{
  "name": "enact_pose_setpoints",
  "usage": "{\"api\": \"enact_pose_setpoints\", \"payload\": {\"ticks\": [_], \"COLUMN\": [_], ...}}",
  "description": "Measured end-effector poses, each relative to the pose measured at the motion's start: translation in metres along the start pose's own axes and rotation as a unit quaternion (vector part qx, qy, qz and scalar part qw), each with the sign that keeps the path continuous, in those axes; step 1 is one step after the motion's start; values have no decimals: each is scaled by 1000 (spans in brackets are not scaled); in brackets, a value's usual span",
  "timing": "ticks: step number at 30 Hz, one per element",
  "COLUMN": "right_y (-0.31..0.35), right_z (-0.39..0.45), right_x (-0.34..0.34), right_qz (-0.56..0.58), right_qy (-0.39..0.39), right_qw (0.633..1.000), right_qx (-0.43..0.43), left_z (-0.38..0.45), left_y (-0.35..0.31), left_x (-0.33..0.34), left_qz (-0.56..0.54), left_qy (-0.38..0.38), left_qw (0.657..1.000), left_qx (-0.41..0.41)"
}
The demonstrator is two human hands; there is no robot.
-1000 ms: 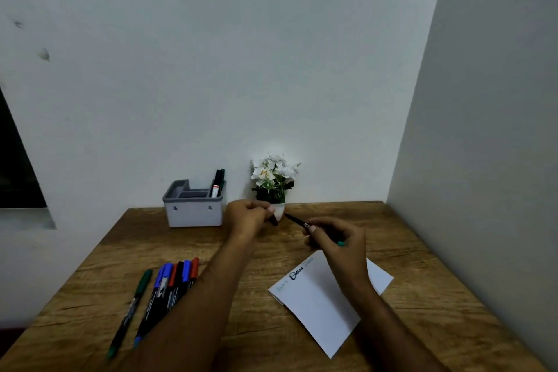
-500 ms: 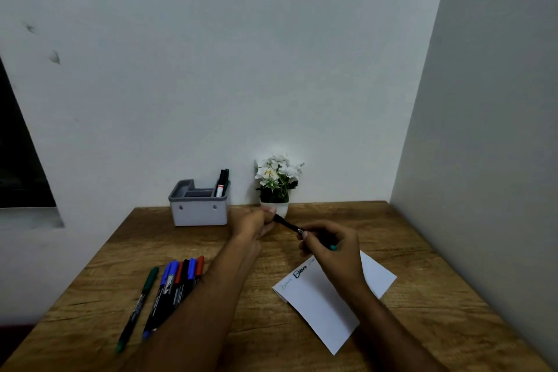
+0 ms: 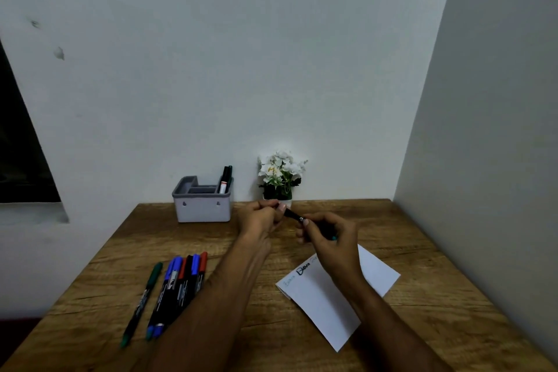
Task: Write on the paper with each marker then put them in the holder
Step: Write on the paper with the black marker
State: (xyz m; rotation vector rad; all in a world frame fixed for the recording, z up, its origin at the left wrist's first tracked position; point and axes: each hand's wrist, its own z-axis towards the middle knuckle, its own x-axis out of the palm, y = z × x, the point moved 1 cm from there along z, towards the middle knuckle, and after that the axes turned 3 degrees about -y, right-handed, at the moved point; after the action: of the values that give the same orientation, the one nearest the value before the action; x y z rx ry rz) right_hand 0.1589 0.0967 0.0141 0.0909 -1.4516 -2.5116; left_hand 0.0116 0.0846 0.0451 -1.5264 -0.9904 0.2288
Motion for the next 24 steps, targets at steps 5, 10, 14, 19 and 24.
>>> {"api": "enact_pose_setpoints", "payload": {"ticks": [5, 10, 14, 19, 24], "right_y": [-5, -17, -25, -26, -24], "right_z": [3, 5, 7, 11, 13], "right_x": [9, 23, 27, 40, 66], "right_qz": [-40, -92, -218, -354, -407], "right_qy": [13, 60, 156, 217, 256], "right_qw": [999, 993, 963, 909, 873], "right_qx": [-28, -30, -24, -45, -85], "left_z": [0, -7, 5, 26, 44], "left_y": [-4, -6, -21, -53, -89], "left_x": [-6, -19, -36, -56, -68], "left_qz": [-66, -56, -12, 38, 160], "left_qy": [40, 44, 4, -31, -83], "left_qw": [995, 993, 1000, 991, 948], "left_qx": [-66, -92, -1, 122, 261]}}
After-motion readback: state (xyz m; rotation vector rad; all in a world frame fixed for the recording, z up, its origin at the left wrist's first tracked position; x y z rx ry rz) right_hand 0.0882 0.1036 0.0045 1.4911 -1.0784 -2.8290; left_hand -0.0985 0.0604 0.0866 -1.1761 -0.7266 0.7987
